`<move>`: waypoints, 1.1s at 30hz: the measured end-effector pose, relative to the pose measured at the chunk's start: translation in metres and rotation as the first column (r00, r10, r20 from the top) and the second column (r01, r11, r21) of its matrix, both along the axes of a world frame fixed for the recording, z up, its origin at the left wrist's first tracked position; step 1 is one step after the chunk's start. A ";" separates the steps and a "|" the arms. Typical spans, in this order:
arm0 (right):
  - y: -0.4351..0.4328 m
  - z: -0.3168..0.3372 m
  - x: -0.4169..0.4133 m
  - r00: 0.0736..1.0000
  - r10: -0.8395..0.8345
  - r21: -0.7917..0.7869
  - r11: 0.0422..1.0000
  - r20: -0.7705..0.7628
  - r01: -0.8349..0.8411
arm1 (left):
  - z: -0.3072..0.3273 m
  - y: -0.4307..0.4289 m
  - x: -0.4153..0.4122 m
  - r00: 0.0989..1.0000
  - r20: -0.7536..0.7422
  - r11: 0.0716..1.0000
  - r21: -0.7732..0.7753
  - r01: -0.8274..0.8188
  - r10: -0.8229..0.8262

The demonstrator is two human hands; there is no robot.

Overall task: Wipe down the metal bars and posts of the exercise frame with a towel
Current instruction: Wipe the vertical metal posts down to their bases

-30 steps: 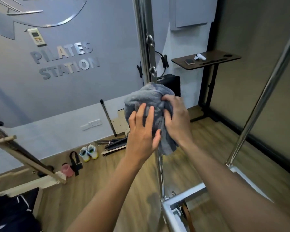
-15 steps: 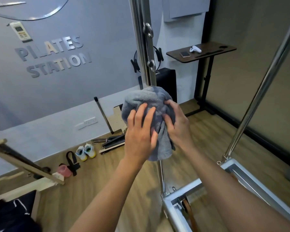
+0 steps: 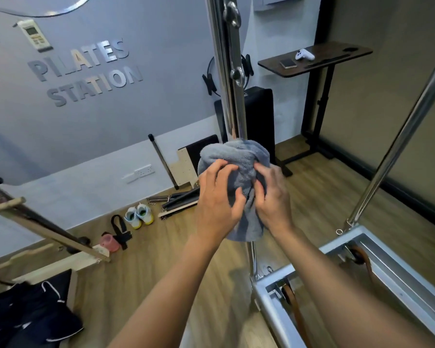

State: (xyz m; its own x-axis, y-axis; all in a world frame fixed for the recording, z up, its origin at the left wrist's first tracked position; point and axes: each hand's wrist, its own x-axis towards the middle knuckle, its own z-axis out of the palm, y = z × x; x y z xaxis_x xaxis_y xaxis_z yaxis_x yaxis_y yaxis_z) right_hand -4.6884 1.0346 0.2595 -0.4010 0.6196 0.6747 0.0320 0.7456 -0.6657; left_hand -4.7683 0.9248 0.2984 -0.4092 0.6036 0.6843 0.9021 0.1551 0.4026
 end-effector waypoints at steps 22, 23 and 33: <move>-0.065 -0.003 -0.037 0.886 -0.460 0.034 0.888 0.061 0.459 | -0.045 0.012 -0.070 0.779 0.521 0.936 0.225 0.269 -0.349; -0.065 -0.003 -0.037 0.883 -0.464 0.044 0.886 0.073 0.461 | -0.045 0.014 -0.073 0.770 0.533 0.936 0.225 0.270 -0.350; -0.078 -0.054 -0.038 0.845 -0.481 -0.154 0.840 0.234 0.521 | -0.075 0.013 -0.084 0.758 0.566 0.896 -0.073 0.438 -0.325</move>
